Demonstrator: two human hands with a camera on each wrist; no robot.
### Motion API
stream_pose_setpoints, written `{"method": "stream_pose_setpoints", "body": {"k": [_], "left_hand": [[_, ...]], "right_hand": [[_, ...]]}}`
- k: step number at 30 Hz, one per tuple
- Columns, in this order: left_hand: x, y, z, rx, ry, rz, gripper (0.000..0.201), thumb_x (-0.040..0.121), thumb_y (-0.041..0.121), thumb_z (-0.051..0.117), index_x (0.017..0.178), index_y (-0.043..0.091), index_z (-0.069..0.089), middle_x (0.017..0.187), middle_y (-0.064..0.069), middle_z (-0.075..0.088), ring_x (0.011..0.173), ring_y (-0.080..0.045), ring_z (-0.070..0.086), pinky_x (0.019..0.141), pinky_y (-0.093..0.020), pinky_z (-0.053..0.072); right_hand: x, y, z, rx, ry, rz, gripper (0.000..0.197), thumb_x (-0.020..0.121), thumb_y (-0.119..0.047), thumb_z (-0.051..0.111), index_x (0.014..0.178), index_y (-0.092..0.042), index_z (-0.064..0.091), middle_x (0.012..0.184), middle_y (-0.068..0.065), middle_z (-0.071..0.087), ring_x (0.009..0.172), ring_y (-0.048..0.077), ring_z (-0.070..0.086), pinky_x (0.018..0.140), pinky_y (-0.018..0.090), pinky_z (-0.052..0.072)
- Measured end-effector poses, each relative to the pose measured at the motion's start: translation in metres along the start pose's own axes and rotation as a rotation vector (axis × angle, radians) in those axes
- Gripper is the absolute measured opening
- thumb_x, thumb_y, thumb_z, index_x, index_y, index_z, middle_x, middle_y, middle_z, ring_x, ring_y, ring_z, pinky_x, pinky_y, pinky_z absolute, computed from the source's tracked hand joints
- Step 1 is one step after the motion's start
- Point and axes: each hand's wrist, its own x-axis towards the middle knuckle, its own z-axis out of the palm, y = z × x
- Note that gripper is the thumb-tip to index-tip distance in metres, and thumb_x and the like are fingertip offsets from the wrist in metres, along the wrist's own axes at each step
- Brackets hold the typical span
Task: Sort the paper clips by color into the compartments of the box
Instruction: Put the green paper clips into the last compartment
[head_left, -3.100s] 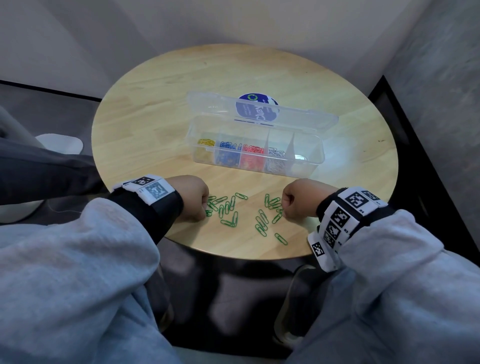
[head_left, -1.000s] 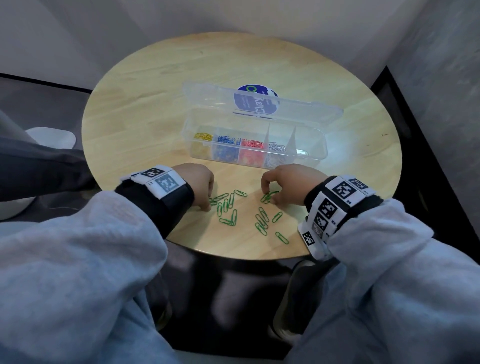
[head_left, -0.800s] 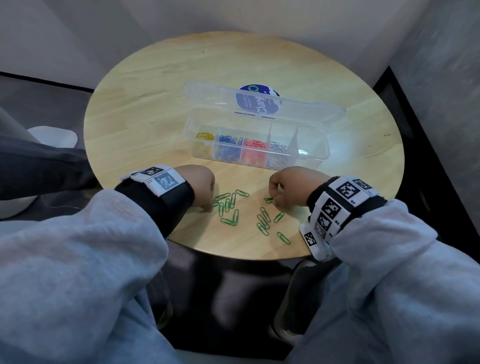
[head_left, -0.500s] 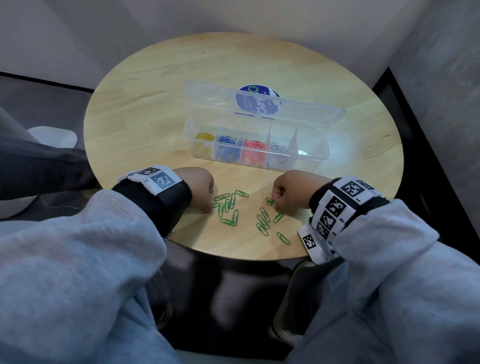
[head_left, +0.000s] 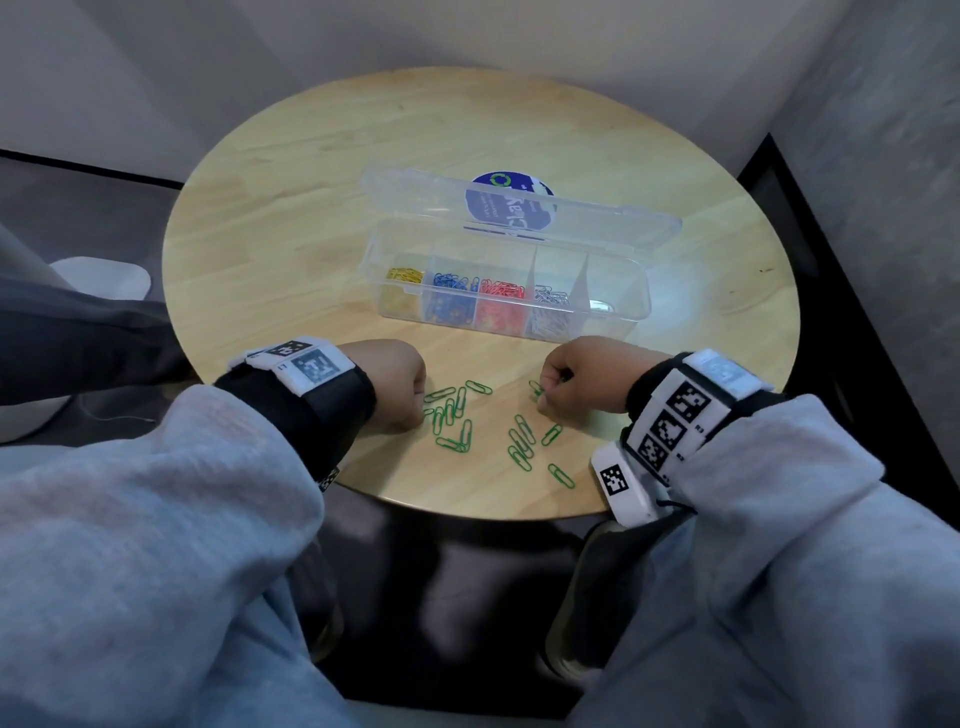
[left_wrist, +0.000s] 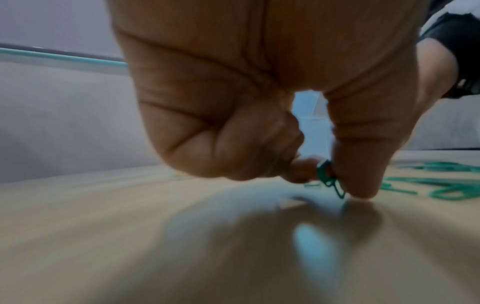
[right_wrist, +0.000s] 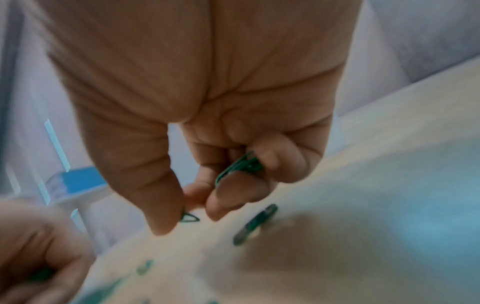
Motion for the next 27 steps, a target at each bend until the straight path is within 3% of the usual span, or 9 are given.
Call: {"method": "stream_pose_setpoints", "body": {"k": [3, 5, 8, 12, 19, 24, 27], "left_hand": [[0.002, -0.010, -0.008, -0.204, -0.020, 0.026, 0.013, 0.082, 0.023, 0.059, 0.069, 0.020, 0.057, 0.069, 0.005, 0.057, 0.064, -0.014, 0.051, 0.062, -0.022, 0.040], [0.002, -0.014, -0.014, -0.593, -0.077, 0.029, 0.022, 0.086, 0.015, 0.059, 0.065, 0.017, 0.052, 0.066, -0.001, 0.054, 0.057, -0.015, 0.050, 0.060, -0.023, 0.046], [-0.002, -0.015, -0.022, -1.100, -0.095, 0.003, 0.028, 0.089, 0.000, 0.044, 0.065, 0.013, 0.044, 0.062, -0.005, 0.050, 0.047, -0.014, 0.048, 0.042, -0.017, 0.047], [-0.008, -0.015, -0.031, -1.469, -0.167, 0.067, 0.014, 0.062, 0.005, 0.043, 0.059, 0.017, 0.037, 0.052, -0.002, 0.049, 0.038, -0.010, 0.045, 0.033, -0.011, 0.034], [-0.011, -0.015, -0.033, -1.633, -0.137, 0.089, 0.017, 0.055, 0.002, 0.037, 0.058, 0.017, 0.032, 0.052, 0.000, 0.047, 0.038, -0.008, 0.039, 0.031, -0.009, 0.025], [-0.005, -0.015, -0.030, -1.614, -0.099, -0.039, 0.028, 0.087, 0.013, 0.043, 0.062, 0.019, 0.034, 0.053, 0.002, 0.043, 0.036, -0.006, 0.033, 0.029, -0.008, 0.016], [0.001, -0.013, -0.026, -1.584, -0.074, -0.124, 0.029, 0.090, 0.013, 0.049, 0.065, 0.018, 0.036, 0.047, 0.004, 0.042, 0.033, -0.003, 0.031, 0.027, -0.008, 0.017]], "right_hand": [[-0.002, 0.009, -0.012, 0.255, 0.003, 0.005, 0.015, 0.084, -0.016, 0.064, 0.070, -0.018, 0.057, 0.067, -0.006, 0.059, 0.055, 0.009, 0.048, 0.059, 0.020, 0.041], [-0.002, 0.015, -0.016, 0.525, -0.015, 0.014, 0.022, 0.083, -0.007, 0.065, 0.066, -0.015, 0.055, 0.061, -0.002, 0.059, 0.051, 0.009, 0.048, 0.056, 0.019, 0.043], [-0.001, 0.018, -0.014, 0.902, -0.027, 0.011, 0.030, 0.083, 0.010, 0.058, 0.062, -0.009, 0.049, 0.056, 0.002, 0.061, 0.047, 0.007, 0.054, 0.048, 0.015, 0.045], [0.000, 0.015, -0.010, 1.152, -0.062, -0.036, 0.033, 0.084, 0.017, 0.051, 0.063, -0.007, 0.045, 0.054, 0.005, 0.062, 0.046, 0.009, 0.058, 0.044, 0.014, 0.046], [0.001, 0.013, -0.005, 1.327, -0.088, 0.064, 0.029, 0.089, 0.010, 0.039, 0.087, -0.006, 0.062, 0.058, 0.003, 0.052, 0.043, 0.006, 0.051, 0.043, 0.013, 0.044], [0.002, 0.012, -0.002, 1.365, -0.112, 0.143, 0.031, 0.087, 0.006, 0.028, 0.072, -0.007, 0.051, 0.066, 0.006, 0.042, 0.043, 0.009, 0.049, 0.040, 0.015, 0.043], [0.002, 0.010, -0.003, 1.404, -0.110, 0.153, 0.026, 0.088, 0.003, 0.031, 0.070, -0.009, 0.045, 0.067, 0.005, 0.042, 0.047, 0.012, 0.050, 0.040, 0.016, 0.044]]}}
